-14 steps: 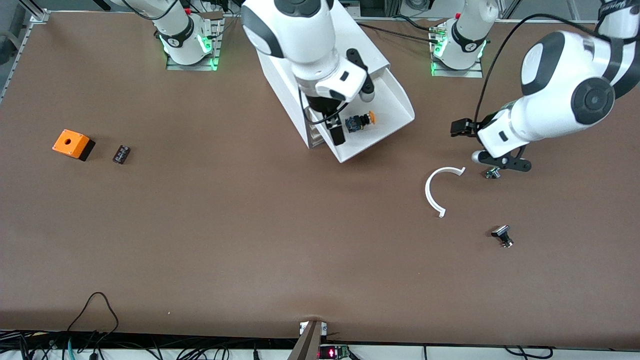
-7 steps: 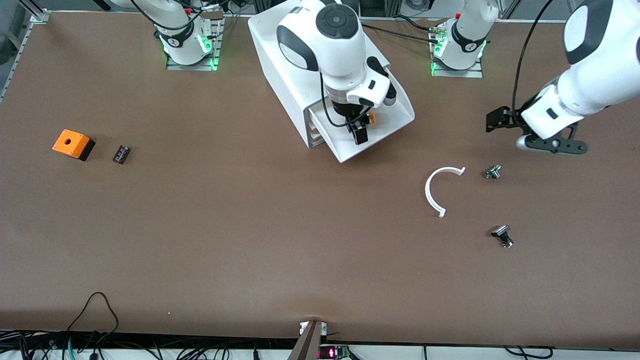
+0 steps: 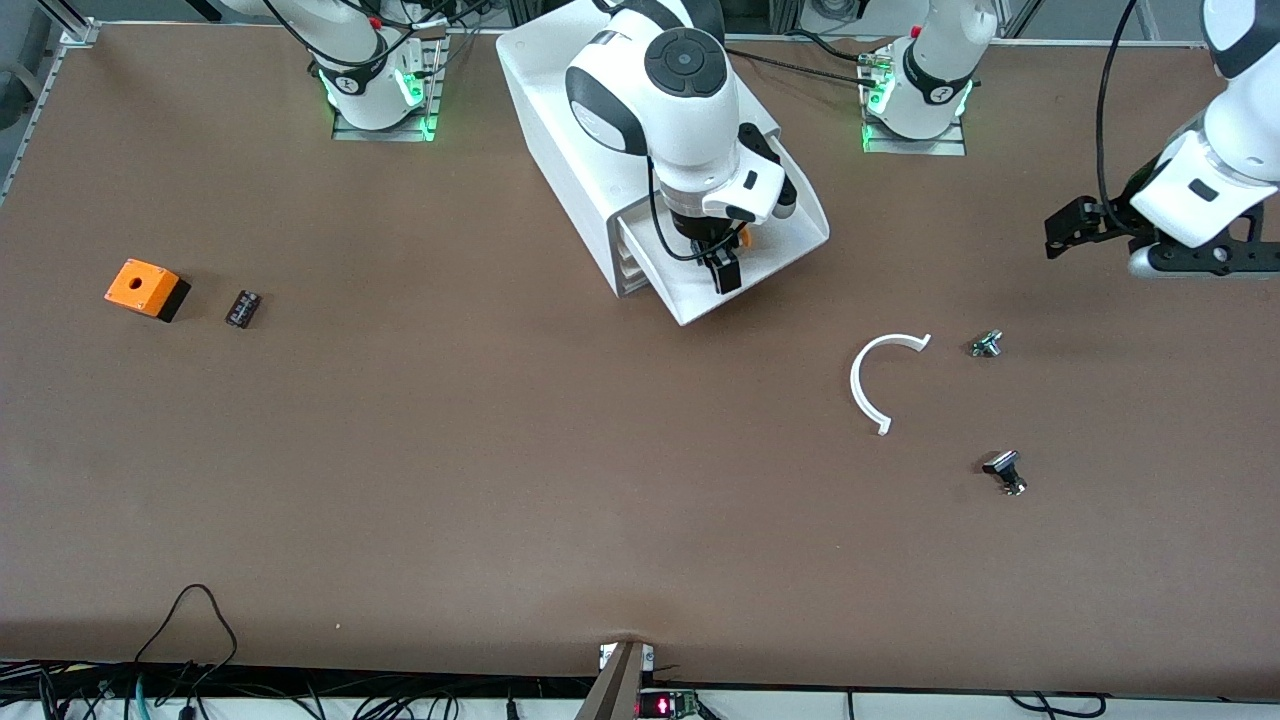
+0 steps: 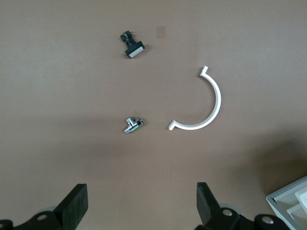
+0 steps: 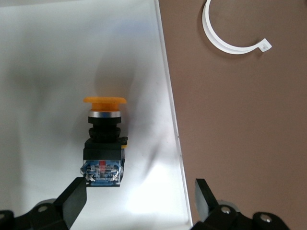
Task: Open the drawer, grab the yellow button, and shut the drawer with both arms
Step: 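Release the drawer and withdraw the left gripper while the right gripper descends, then grasp the yellow push button in the drawer with the right gripper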
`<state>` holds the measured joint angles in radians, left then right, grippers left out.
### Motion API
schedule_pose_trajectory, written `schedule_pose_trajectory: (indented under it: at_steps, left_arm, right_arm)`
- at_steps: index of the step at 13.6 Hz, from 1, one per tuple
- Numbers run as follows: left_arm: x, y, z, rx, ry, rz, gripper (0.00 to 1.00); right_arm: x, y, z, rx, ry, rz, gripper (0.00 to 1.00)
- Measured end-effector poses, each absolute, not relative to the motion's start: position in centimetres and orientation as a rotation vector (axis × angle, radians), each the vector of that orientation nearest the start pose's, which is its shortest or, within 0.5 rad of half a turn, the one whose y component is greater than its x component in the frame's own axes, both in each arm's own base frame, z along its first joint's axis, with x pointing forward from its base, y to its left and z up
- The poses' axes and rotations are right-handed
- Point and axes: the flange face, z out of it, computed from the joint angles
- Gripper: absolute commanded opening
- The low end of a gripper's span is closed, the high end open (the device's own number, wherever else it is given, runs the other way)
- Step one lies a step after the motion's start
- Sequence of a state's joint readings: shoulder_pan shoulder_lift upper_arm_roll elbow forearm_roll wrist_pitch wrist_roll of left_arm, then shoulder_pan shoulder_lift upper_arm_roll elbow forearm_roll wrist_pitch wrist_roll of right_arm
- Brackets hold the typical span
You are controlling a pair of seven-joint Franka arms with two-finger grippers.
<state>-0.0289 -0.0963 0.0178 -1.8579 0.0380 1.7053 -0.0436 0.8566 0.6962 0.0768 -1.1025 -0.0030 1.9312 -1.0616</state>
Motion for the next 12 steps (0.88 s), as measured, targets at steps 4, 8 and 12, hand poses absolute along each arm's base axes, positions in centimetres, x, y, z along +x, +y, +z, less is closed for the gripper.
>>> schedule_pose_trajectory:
  at_steps: [4,8,12]
  left_arm:
    - [53.2,-0.1,55.9,-3.103,-0.123,0.0,1.0]
    - [55.3,0.7,55.8,-3.101,-0.176,-0.033,1.0]
    - [57.1,1.7,57.4,-3.097,-0.21,-0.04,1.0]
  right_arm:
    - [46.4,60.0,41.0,1.746,2.655,0.157,1.0]
    - [46.2,59.9,40.7,1.745,2.66,0.12,1.0]
    - [45.7,60.5,40.3,1.733,2.668,0.128,1.0]
